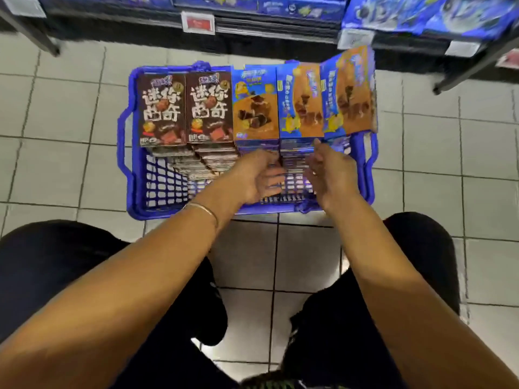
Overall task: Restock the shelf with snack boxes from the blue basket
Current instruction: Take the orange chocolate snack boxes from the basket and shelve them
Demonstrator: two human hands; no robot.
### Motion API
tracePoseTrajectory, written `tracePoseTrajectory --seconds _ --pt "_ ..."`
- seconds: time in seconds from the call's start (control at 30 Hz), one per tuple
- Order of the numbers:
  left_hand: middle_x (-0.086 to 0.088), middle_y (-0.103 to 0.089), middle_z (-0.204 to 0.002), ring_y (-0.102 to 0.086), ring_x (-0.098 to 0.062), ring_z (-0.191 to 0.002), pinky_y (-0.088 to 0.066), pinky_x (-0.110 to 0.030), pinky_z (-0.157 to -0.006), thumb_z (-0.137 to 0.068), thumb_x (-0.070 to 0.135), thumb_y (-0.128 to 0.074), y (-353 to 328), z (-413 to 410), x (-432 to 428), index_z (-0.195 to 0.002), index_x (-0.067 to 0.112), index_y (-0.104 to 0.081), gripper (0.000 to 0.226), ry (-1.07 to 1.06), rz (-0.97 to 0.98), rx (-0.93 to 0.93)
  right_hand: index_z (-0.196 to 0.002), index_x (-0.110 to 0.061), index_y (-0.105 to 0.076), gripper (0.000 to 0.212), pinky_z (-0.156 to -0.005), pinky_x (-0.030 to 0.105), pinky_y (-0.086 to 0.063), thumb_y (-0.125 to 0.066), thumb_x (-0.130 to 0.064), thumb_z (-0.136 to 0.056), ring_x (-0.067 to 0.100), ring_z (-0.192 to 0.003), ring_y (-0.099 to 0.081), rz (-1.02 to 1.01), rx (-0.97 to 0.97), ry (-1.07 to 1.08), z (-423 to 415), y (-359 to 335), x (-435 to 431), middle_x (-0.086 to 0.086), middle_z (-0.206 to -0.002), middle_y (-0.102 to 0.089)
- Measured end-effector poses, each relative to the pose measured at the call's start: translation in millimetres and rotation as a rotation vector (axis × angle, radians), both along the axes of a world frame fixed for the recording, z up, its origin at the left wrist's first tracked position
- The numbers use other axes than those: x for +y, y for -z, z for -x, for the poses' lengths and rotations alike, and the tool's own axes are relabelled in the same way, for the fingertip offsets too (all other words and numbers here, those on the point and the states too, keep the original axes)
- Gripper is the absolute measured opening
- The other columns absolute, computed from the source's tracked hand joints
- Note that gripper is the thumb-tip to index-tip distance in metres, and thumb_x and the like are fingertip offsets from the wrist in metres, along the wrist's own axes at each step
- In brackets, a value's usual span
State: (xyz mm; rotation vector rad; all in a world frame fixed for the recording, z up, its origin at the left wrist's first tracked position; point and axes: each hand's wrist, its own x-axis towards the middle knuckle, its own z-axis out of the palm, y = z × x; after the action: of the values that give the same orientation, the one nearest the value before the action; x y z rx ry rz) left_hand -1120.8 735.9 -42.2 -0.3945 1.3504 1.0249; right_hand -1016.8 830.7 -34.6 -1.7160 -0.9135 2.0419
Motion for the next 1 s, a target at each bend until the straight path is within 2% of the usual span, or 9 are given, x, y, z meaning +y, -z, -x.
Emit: tracePoseTrajectory --seconds 0.1,0.17,0.23,0.33,0.43,0.63,0.7,0.9,1.0 --pt "-0.006 -0.062 -0.116 -0.057 -0.025 -0.116 -0.042 -0.043 -0.114 -0.109 0.028 -0.046 11 -2 2 -0.095 0.018 -0.059 0.022 0.001 -0.052 0.002 -0.119 -0.004 -0.055 0.038 -0.061 0.032 -0.057 -0.074 -0.012 -0.088 0.018 -0.069 -0.065 -0.153 0.133 0.074 -9 7 8 0.011 -0.091 -0.064" --pt "-0.006 -0.063 -0.115 -0.060 -0.025 -0.114 -0.043 -0.043 -0.109 -0.108 0.031 -0.047 5 -4 0 -0.101 0.017 -0.060 0.021 0.008 -0.074 0.033 -0.119 0.002 -0.058 0.038 -0.070 0.039 -0.059 -0.075 -0.010 -0.088 0.025 -0.078 -0.067 -0.222 0.171 0.152 -10 5 14 0.020 -0.102 -0.068" --pt "-0.006 -0.066 -0.109 -0.064 -0.021 -0.103 -0.044 -0.041 -0.101 -0.107 0.031 -0.049 -8 -10 -6 -0.102 0.017 -0.061 0.020 0.020 -0.083 0.085 -0.118 -0.001 -0.056 0.035 -0.065 0.034 -0.056 -0.074 -0.010 -0.088 0.021 -0.078 -0.068 -0.265 0.145 0.189 -14 -3 21 0.020 -0.107 -0.070" --pt "-0.008 -0.071 -0.116 -0.067 -0.022 -0.104 -0.048 -0.043 -0.099 -0.108 0.030 -0.052 -32 -12 -16 -0.109 0.016 -0.064 0.019 0.049 -0.080 0.197 -0.131 -0.003 -0.050 0.058 -0.072 0.036 -0.062 -0.079 -0.023 -0.085 0.028 -0.095 -0.073 -0.313 0.079 0.154 -21 -12 29 0.019 -0.122 -0.068" --pt "-0.007 -0.072 -0.117 -0.068 -0.026 -0.110 -0.051 -0.046 -0.098 -0.108 0.029 -0.055 -48 -5 -22 -0.119 0.014 -0.065 0.021 0.040 -0.098 0.300 -0.114 -0.006 -0.054 0.045 -0.084 0.044 -0.062 -0.080 -0.028 -0.084 0.025 -0.094 -0.075 -0.362 0.035 0.123 -28 -8 36 0.016 -0.117 -0.070" --pt "-0.010 -0.071 -0.124 -0.068 -0.027 -0.115 -0.053 -0.049 -0.100 -0.104 0.038 -0.062 -60 -5 -29 -0.131 0.012 -0.063 0.037 -0.047 -0.128 0.362 -0.087 -0.014 -0.062 0.020 -0.061 0.027 -0.056 -0.070 -0.033 -0.090 0.012 -0.076 -0.076 -0.400 0.078 0.093 -41 -11 32 0.008 -0.096 -0.077" --pt "-0.009 -0.070 -0.124 -0.068 -0.027 -0.114 -0.055 -0.045 -0.090 -0.103 0.043 -0.062 -62 -10 -32 -0.130 0.014 -0.063 0.040 -0.040 -0.147 0.362 -0.088 -0.017 -0.066 0.018 -0.058 0.023 -0.054 -0.067 -0.035 -0.092 0.011 -0.078 -0.076 -0.401 0.121 0.063 -42 -18 22 0.004 -0.092 -0.077" --pt "-0.005 -0.078 -0.119 -0.073 -0.022 -0.110 -0.051 -0.044 -0.100 -0.098 0.067 -0.055 -68 -14 -35 -0.117 0.026 -0.068 0.047 -0.078 -0.343 0.449 -0.115 -0.013 -0.064 0.031 -0.073 0.029 -0.058 -0.058 -0.039 -0.099 0.019 -0.092 -0.076 -0.133 0.397 -0.187 -35 -22 -13 0.005 -0.092 -0.076" --pt "-0.008 -0.078 -0.125 -0.075 -0.029 -0.113 -0.060 -0.047 -0.100 -0.104 0.055 -0.055 -69 -10 -29 -0.136 0.019 -0.068 0.050 -0.238 -0.441 0.460 -0.107 -0.017 -0.067 0.022 -0.074 0.030 -0.057 -0.057 -0.036 -0.100 0.018 -0.086 -0.076 -0.161 0.383 -0.347 -31 -18 -28 0.003 -0.088 -0.077"
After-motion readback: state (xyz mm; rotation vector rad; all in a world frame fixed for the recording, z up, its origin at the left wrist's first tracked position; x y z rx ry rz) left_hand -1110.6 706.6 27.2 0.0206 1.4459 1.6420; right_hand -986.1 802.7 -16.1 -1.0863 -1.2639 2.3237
